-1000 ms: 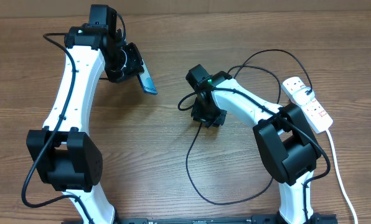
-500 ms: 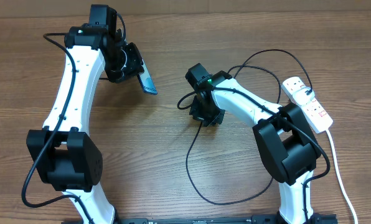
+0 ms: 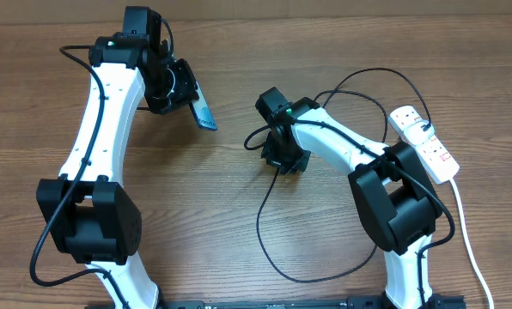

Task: Plug charger to phone and switch on socket
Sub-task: 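Lower the right gripper onto the black USB-C plug and grasp it, then turn the phone upright with the left gripper, bring plug beneath it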

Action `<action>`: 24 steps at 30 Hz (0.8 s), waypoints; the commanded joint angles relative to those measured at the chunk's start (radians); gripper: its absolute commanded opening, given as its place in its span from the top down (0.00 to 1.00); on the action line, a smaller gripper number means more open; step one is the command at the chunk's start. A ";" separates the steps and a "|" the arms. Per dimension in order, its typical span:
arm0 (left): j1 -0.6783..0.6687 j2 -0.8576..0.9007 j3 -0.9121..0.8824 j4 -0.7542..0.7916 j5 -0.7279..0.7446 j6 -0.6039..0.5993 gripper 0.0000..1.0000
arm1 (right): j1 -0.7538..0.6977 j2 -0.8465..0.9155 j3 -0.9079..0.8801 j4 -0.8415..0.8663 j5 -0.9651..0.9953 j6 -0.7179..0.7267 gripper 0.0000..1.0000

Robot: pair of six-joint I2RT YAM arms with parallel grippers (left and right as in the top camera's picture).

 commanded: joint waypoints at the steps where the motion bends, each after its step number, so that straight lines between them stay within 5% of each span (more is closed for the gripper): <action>1: 0.002 -0.022 0.026 0.004 0.026 0.030 0.96 | 0.006 0.078 -0.019 -0.002 0.012 0.012 0.74; 24: 0.002 -0.022 0.026 0.005 0.026 0.030 0.96 | 0.006 0.078 -0.019 0.004 -0.005 0.007 0.84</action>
